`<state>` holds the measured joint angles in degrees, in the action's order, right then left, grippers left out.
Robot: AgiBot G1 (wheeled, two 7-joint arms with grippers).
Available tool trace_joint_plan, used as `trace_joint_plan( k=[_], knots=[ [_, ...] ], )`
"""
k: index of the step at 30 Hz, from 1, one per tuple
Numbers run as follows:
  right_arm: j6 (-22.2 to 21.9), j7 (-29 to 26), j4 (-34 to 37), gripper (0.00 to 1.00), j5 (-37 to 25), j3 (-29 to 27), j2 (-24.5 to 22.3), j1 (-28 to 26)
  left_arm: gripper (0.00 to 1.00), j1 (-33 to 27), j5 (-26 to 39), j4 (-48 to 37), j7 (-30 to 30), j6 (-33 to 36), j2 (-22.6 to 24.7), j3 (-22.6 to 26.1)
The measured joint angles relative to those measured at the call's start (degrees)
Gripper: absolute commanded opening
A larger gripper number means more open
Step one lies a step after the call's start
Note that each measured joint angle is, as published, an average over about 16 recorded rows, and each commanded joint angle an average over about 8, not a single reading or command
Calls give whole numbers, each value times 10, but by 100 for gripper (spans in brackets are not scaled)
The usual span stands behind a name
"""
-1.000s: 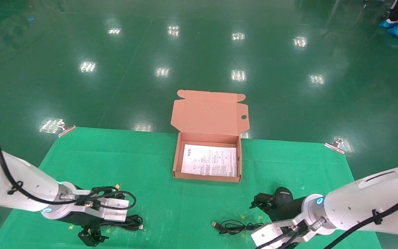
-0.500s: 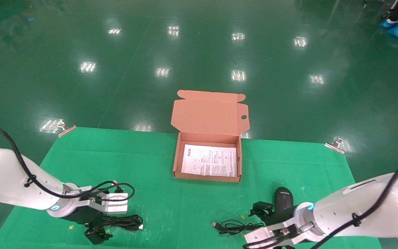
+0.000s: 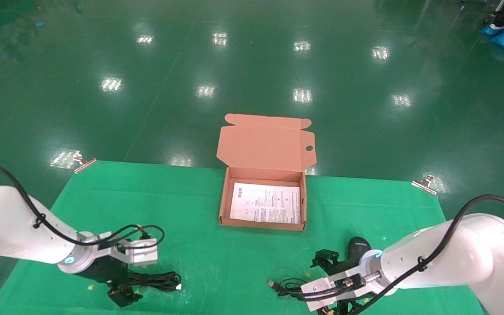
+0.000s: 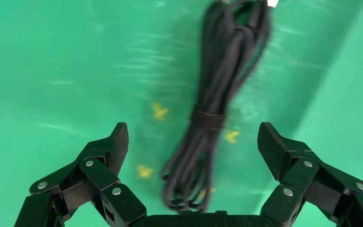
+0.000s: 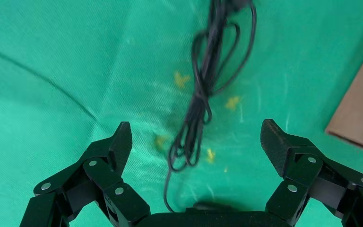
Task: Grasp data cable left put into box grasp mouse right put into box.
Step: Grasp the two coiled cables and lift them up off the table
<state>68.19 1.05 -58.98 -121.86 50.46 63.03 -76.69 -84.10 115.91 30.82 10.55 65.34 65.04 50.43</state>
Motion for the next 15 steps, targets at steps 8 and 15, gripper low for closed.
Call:
trace_joint_plan(
  k=[8,15],
  knots=[
    [-18,1,40,3,-10,1,16,-3,18,-4,-5,-46,-23,-22,13,-4],
    [-23,0,52,0,-11,1,21,-4,0,-5,-6,-58,-28,-28,17,-5]
  ],
)
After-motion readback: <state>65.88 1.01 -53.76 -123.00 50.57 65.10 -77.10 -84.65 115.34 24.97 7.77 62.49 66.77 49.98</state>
